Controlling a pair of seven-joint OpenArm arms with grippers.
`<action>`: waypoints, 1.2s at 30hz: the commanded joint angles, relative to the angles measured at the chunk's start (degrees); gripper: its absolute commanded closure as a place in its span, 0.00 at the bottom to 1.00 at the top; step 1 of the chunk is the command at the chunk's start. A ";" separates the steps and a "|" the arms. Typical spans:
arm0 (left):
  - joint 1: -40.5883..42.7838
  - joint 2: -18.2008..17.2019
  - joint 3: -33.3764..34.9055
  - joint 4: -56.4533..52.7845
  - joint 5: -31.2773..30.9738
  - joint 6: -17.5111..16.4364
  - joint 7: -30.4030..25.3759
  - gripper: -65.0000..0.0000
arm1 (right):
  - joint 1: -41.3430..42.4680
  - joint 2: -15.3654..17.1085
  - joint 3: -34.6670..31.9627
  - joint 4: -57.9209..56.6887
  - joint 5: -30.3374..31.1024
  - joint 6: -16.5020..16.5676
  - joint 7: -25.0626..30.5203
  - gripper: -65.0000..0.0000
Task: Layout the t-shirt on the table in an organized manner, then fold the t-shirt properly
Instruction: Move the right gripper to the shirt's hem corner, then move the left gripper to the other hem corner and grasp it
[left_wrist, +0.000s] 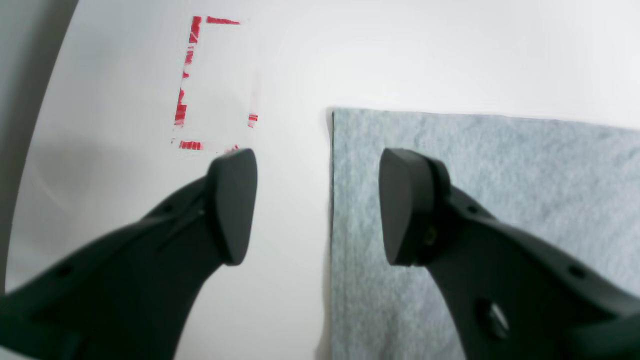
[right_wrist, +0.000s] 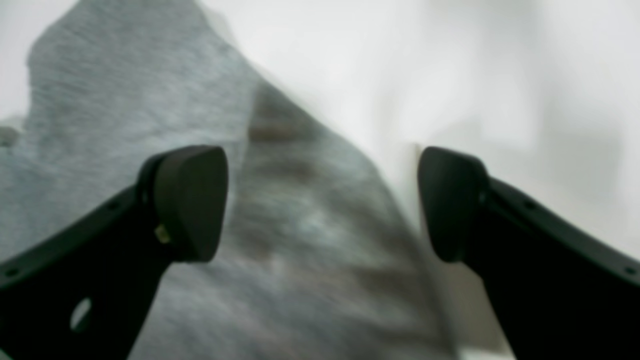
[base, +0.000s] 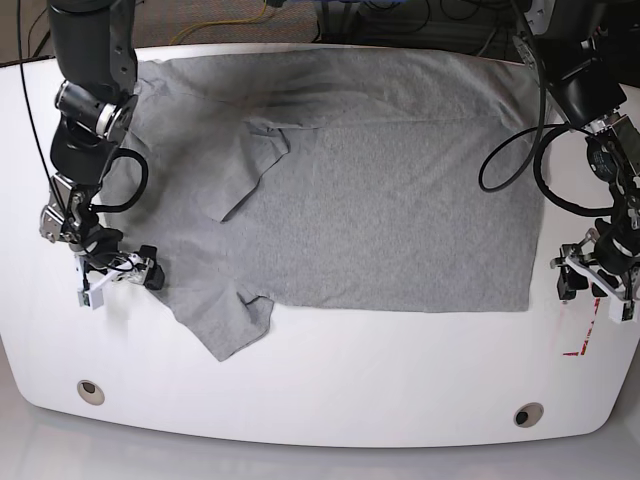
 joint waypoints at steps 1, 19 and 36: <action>-1.22 -1.62 -0.15 0.91 -0.69 0.00 -1.61 0.45 | 1.42 0.29 -0.04 0.44 0.40 0.52 -0.59 0.14; -5.52 -1.89 6.00 -17.11 9.86 -0.09 -9.87 0.44 | 1.86 -1.21 -0.13 0.44 0.31 0.52 -0.41 0.93; -17.04 -1.89 7.32 -48.40 14.08 0.09 -27.45 0.44 | 1.60 -1.21 -0.13 0.44 0.31 0.52 -0.41 0.91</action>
